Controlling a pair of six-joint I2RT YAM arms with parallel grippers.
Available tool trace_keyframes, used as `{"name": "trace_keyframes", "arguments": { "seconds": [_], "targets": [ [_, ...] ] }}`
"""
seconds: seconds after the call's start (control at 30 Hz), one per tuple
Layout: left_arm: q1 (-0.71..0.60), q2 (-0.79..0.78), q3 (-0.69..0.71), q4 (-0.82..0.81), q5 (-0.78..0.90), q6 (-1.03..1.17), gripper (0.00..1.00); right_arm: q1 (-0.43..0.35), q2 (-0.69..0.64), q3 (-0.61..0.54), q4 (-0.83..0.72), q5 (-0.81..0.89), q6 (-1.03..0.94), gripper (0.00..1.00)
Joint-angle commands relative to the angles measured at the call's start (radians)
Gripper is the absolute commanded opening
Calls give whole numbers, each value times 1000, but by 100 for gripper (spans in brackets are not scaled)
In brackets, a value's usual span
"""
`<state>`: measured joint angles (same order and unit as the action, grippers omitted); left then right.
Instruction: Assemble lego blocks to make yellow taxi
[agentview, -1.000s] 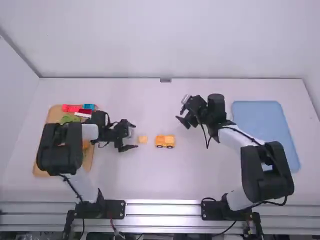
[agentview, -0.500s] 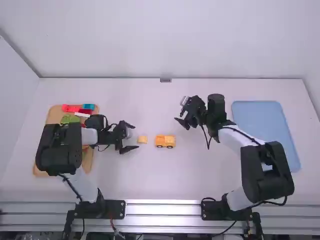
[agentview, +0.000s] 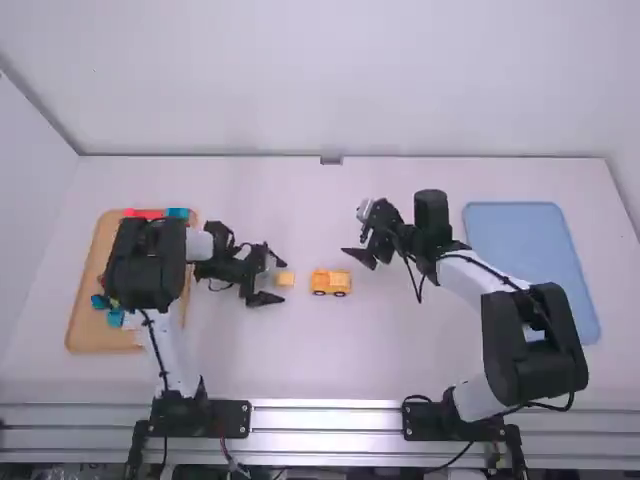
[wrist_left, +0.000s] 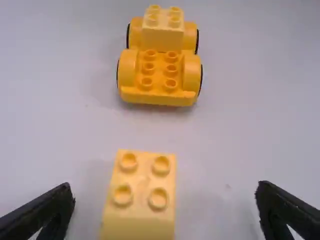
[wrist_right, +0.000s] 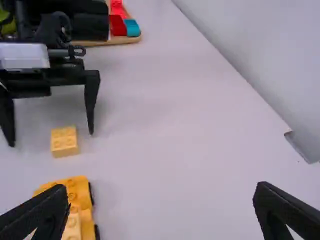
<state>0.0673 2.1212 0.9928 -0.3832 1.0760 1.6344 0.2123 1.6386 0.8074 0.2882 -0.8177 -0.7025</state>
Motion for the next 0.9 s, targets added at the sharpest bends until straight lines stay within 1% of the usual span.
{"name": "trace_keyframes", "arguments": {
  "seconds": [0.0, 0.13, 0.2, 0.3, 0.43, 0.5, 0.57, 0.63, 0.73, 0.8, 0.87],
  "targets": [
    [-24, 23, 17, 24, -21, 49, 88, 4, -25, -2, -8, -23, -14, 98],
    [-33, 27, -10, 135, -57, -73, 75, 3, -25, -2, -16, -23, -13, 98],
    [-21, 26, -23, 162, -66, -92, 69, 4, -25, -2, -16, -23, -13, 98],
    [1, 24, -33, 161, -52, -97, 65, 4, -25, -2, -16, -16, -13, 98],
    [11, 24, -33, 149, -27, -93, 53, 3, -25, -2, -15, -13, -13, 98],
    [10, 24, -33, 159, -18, -92, 43, -3, -25, -2, -16, -13, -13, 98],
    [6, 24, -33, 160, -10, -78, 37, -3, -25, -2, -16, -13, -13, 98],
    [-9, 24, -33, 156, -18, -45, 26, -3, -25, -2, -16, -16, -13, 98],
    [-16, 16, -33, 153, 6, -50, 24, -1, -25, -2, -16, -19, 14, 98],
    [-14, -5, -33, 127, 35, -47, 20, 7, -25, -2, -31, -12, 36, 98],
    [-15, -40, -33, 83, 63, -28, 18, 12, -25, -2, -81, -16, -21, 98]
  ]
}}
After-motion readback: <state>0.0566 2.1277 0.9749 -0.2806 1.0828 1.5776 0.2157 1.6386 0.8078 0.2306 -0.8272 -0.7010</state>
